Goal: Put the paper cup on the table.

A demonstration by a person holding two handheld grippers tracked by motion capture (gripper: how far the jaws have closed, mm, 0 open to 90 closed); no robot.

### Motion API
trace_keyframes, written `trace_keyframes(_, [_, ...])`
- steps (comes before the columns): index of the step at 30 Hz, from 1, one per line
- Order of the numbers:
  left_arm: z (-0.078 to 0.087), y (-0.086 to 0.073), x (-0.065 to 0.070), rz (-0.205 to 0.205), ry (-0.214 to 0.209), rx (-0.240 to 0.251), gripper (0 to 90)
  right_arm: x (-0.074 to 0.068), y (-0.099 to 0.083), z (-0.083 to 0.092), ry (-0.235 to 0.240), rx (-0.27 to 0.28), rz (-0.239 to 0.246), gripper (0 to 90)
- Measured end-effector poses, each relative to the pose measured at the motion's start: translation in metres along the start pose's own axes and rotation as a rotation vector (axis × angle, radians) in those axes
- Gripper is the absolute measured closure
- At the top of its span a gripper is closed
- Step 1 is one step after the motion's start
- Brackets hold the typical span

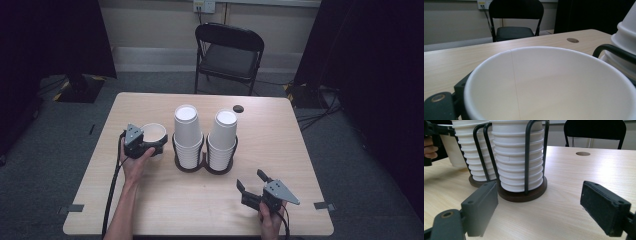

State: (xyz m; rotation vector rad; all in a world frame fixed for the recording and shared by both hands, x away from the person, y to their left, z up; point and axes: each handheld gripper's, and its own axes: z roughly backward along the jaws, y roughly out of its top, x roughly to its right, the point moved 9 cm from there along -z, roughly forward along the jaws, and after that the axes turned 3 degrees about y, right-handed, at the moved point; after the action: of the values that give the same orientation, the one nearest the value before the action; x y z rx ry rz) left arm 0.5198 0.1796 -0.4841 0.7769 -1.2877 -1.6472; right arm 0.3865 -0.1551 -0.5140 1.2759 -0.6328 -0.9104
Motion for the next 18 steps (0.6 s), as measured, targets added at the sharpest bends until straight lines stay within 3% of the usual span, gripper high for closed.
trace_keyframes(4, [-0.003,-0.003,0.002,-0.005,-0.012,-0.009,7.9,0.0,0.0,-0.001,0.007,-0.007,0.003,14.0])
trace_keyframes(9, [-0.007,-0.01,-0.002,-0.011,0.014,-0.03,7.9,-0.001,-0.001,-0.001,0.011,-0.018,0.013,14.0])
trace_keyframes(12, [-0.006,-0.012,-0.001,0.009,-0.001,-0.027,7.3,-0.001,-0.001,-0.001,0.01,-0.017,0.012,14.0])
trace_keyframes(18, [-0.006,-0.016,-0.002,-0.01,0.031,-0.063,8.2,-0.001,-0.001,-0.002,0.011,-0.022,0.006,14.1])
